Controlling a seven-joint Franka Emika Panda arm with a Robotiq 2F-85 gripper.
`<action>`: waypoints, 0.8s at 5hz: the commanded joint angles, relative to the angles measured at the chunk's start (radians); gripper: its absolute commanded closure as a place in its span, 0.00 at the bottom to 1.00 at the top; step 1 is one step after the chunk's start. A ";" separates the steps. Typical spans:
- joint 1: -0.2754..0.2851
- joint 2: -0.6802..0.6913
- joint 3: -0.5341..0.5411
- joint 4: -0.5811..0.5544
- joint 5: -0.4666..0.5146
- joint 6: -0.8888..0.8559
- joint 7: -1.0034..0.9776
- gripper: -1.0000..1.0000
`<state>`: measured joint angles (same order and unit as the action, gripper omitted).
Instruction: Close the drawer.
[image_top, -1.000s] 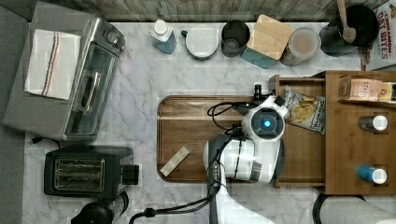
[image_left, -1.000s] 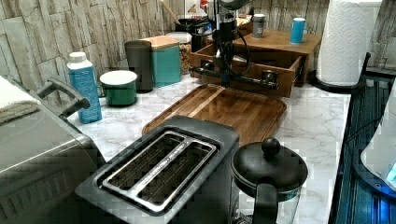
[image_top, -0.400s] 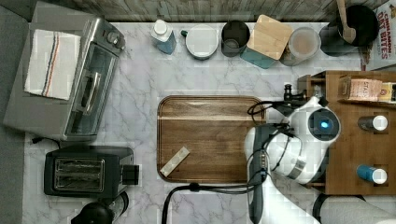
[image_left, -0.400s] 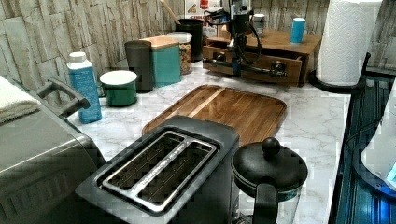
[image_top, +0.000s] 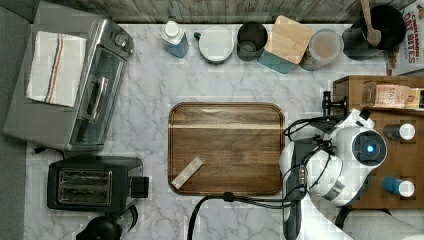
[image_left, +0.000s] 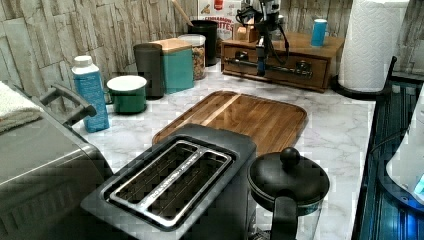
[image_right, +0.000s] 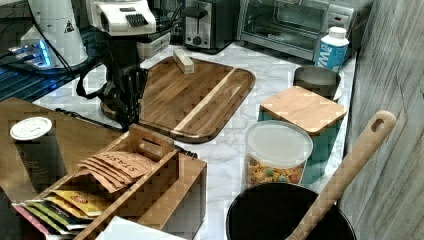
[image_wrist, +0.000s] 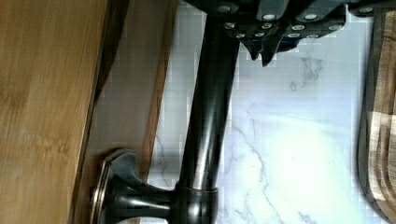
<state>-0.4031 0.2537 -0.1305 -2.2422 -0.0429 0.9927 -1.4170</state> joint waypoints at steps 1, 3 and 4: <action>-0.048 -0.014 -0.103 0.215 -0.108 0.069 0.117 1.00; -0.033 -0.013 -0.119 0.215 -0.101 0.069 0.112 1.00; -0.034 -0.013 -0.119 0.215 -0.101 0.069 0.112 1.00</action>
<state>-0.3557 0.2620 -0.1588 -2.2363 -0.1345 0.9937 -1.3164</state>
